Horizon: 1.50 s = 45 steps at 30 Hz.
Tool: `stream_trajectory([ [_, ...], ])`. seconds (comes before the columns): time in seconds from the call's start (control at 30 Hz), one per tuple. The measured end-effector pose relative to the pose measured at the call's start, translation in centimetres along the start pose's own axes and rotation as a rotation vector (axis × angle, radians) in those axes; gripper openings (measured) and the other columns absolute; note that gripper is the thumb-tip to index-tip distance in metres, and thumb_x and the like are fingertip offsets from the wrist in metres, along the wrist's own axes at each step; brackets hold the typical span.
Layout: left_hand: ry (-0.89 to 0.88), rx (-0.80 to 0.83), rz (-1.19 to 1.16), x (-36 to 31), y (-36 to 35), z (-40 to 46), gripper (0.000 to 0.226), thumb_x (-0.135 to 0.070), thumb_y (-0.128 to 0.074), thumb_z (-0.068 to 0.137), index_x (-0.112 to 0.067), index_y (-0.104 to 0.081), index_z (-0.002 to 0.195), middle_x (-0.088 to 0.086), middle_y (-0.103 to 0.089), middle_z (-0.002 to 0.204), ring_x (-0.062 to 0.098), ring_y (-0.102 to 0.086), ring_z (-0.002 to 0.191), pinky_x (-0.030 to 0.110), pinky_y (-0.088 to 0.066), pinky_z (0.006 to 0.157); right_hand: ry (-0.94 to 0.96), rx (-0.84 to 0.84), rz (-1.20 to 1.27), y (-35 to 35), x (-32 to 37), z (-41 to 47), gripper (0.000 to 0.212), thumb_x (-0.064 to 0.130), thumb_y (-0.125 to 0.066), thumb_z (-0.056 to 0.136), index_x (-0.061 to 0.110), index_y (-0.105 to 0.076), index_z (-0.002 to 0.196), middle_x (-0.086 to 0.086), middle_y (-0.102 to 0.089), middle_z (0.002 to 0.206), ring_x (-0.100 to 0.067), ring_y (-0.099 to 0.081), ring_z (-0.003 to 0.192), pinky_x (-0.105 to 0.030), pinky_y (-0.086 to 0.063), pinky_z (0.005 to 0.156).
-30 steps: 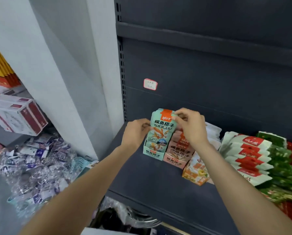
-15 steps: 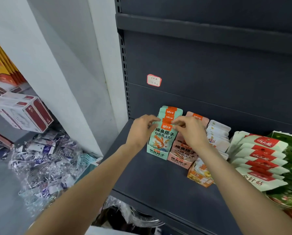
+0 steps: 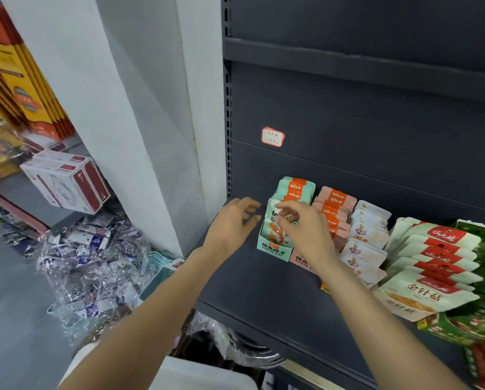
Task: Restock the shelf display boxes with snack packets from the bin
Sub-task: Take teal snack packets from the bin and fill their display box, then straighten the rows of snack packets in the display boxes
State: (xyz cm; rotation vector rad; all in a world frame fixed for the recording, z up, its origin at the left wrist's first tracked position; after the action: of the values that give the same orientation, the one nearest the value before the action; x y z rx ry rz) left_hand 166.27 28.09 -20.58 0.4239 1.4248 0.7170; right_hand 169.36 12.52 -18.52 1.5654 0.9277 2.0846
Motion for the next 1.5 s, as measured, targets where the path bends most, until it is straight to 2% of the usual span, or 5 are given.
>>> stream_trajectory([
  [0.33,0.207,-0.041,-0.074,10.4,8.1,-18.6,0.018,-0.003,-0.056,0.089,-0.007,-0.065,0.104,0.007,-0.067,0.094,0.018,-0.062,0.085,0.011,-0.043,0.068,-0.021,0.253,-0.01,-11.7,6.5,-14.5,0.02,0.018,-0.062,0.088,0.022,-0.067,0.107,0.004,-0.066,0.095,-0.008,-0.06,0.08,-0.025,-0.049,0.076],
  [0.6,0.336,0.075,0.247,24.1,11.8,-35.2,0.049,-0.019,-0.063,0.088,-0.013,-0.05,0.134,0.011,-0.048,0.137,0.032,-0.041,0.127,0.039,-0.032,0.106,-0.179,0.39,0.018,-24.0,8.8,-28.7,0.031,0.013,-0.061,0.088,0.015,-0.06,0.119,-0.006,-0.062,0.11,-0.01,-0.054,0.088,-0.014,-0.036,0.076],
  [0.87,0.335,0.2,0.058,27.7,12.5,-42.5,0.057,-0.015,-0.059,0.091,-0.017,-0.036,0.143,0.004,-0.048,0.139,0.025,-0.044,0.127,0.015,-0.026,0.098,-0.301,0.703,-0.074,-32.0,7.7,-36.1,0.075,0.024,-0.069,0.085,0.021,-0.027,0.147,-0.008,-0.034,0.147,-0.023,-0.03,0.135,-0.026,-0.026,0.104],
  [1.03,0.342,0.173,-0.016,28.6,12.0,-42.9,0.06,-0.015,-0.06,0.09,-0.019,-0.036,0.144,0.006,-0.051,0.137,0.026,-0.051,0.122,0.035,-0.04,0.103,-0.22,0.86,-0.236,-34.8,6.8,-37.5,0.104,0.033,-0.08,0.07,0.027,-0.014,0.15,-0.002,-0.008,0.158,-0.021,-0.007,0.143,-0.029,-0.01,0.115],
  [1.5,0.353,0.136,-0.135,29.0,11.8,-43.3,0.055,-0.019,-0.058,0.091,-0.022,-0.037,0.142,-0.007,-0.054,0.113,0.01,-0.051,0.087,0.026,-0.046,0.085,-0.434,0.578,-0.521,-34.8,5.8,-34.8,0.088,0.039,-0.084,0.062,0.018,-0.033,0.131,-0.011,-0.042,0.127,-0.03,-0.039,0.121,-0.04,-0.037,0.094],
])
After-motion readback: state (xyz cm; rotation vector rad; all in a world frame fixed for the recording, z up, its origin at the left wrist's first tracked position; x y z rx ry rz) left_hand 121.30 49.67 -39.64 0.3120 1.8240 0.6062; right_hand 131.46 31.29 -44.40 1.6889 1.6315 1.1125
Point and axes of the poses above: each hand's wrist, its own z-axis towards the middle knuckle, its own y-axis out of the back of the hand, x = y × z, the point moved 2 cm from there along z, towards the middle knuckle
